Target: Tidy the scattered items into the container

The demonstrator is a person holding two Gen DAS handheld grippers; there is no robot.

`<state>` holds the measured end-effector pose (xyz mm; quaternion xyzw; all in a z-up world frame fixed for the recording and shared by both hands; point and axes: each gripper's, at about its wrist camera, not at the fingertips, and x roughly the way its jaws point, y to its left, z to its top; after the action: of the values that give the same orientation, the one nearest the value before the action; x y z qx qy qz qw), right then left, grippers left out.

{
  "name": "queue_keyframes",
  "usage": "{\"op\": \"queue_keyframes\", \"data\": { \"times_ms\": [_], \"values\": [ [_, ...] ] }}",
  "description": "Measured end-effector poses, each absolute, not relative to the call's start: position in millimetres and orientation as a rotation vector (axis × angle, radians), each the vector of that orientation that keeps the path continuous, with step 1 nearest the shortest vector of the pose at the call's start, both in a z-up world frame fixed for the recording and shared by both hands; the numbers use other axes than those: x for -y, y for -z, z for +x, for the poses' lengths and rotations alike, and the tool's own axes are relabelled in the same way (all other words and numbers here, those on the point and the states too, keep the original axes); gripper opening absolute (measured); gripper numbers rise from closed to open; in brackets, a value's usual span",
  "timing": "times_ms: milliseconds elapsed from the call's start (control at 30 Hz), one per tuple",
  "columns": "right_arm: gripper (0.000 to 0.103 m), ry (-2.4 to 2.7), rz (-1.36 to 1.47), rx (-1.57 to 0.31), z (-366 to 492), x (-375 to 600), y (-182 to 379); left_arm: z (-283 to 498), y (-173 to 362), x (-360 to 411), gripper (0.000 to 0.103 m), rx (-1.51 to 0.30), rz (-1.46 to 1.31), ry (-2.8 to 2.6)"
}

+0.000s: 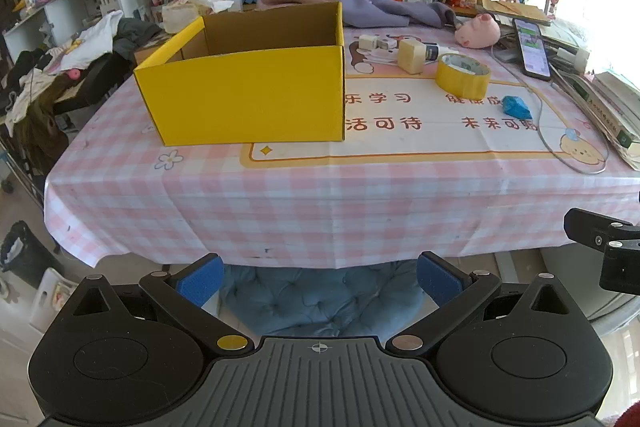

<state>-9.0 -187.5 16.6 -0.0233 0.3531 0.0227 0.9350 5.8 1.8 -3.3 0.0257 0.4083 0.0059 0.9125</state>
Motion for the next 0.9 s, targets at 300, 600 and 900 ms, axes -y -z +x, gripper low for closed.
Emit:
{"op": "queue_keyframes", "data": {
  "times_ms": [300, 600, 900],
  "values": [
    [0.103, -0.035, -0.053, -0.727, -6.7, 185.6, -15.3, 11.1, 6.9, -3.8, 0.103, -0.851, 0.049, -0.001],
    [0.103, -0.050, -0.038, -0.720, -6.4, 186.1, -16.0, 11.3, 6.9, -4.1, 0.103, -0.849, 0.051, 0.003],
    [0.103, -0.052, -0.044, -0.717, -6.5, 185.0, -17.1, 10.6, 5.1, -4.9, 0.103, -0.842, 0.055, -0.003]
  ]
}}
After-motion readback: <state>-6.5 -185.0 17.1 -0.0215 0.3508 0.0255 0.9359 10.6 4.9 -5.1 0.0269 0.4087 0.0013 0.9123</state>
